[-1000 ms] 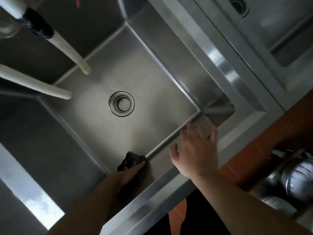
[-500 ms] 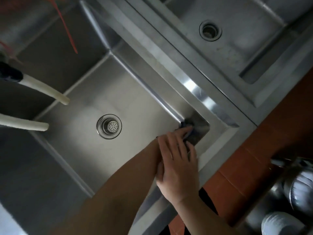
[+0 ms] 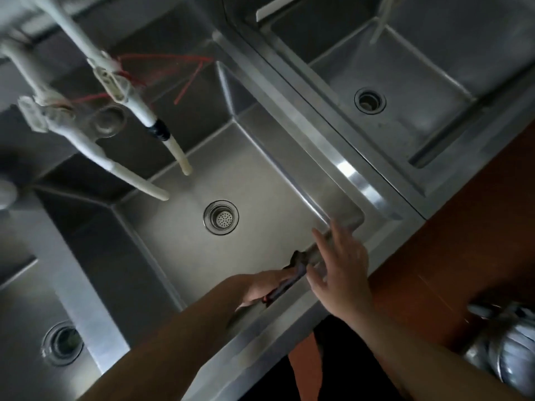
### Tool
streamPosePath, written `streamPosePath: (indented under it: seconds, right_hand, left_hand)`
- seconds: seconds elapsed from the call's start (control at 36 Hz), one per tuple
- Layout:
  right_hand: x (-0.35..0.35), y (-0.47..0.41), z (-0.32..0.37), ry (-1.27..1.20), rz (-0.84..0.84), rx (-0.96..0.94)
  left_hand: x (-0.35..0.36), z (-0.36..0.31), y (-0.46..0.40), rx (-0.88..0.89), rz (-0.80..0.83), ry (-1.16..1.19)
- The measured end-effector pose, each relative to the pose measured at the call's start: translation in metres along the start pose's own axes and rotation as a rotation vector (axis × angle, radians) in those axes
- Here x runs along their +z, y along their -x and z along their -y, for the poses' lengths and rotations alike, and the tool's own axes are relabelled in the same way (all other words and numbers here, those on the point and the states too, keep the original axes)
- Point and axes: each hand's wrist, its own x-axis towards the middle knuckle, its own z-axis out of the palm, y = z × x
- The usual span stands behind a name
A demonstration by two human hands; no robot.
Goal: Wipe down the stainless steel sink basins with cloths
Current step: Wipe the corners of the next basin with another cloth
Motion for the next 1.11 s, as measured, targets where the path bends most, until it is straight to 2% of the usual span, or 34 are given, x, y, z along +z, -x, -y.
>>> streamPosePath:
  seconds: [0.11,0.22,0.31,0.36,0.5,0.72,0.83,0.92,1.0,1.11]
  right_hand:
    - [-0.015,0.028,-0.023,0.056,0.083,-0.039]
    - [-0.034,0.039,-0.018,0.09,0.13,0.047]
    - [-0.051,0.034,-0.008,0.074,0.123,0.109]
    - [-0.062,0.024,-0.002,0.044,0.102,0.107]
    - [-0.087,-0.023,0.006,0.024,0.046,-0.001]
    - [-0.124,-0.107,-0.011,0.051,0.105,-0.241]
    - [-0.141,-0.159,-0.034,0.129,0.183,-0.333]
    - [-0.145,-0.205,-0.043,0.213,0.174,-0.407]
    - [-0.144,-0.247,-0.036,0.285,0.17,-0.447]
    - [-0.136,-0.293,-0.009,0.326,0.163,-0.533]
  left_hand:
    - [0.004,0.055,0.046,-0.049,-0.008,0.067]
    - [0.009,0.097,0.079,0.151,-0.002,0.08]
    - [0.011,0.128,0.077,0.157,-0.126,0.043]
    - [0.017,0.125,0.083,0.126,-0.237,0.119]
    - [0.013,0.089,0.112,0.145,-0.381,0.347]
    - [-0.009,-0.002,0.086,0.434,-0.714,1.113]
    - [-0.012,-0.061,0.037,0.404,-0.863,1.41]
    - [-0.02,-0.099,-0.004,0.348,-0.979,1.447]
    - [-0.025,-0.129,-0.044,0.277,-1.074,1.307]
    - [-0.024,-0.167,-0.073,0.266,-1.019,1.227]
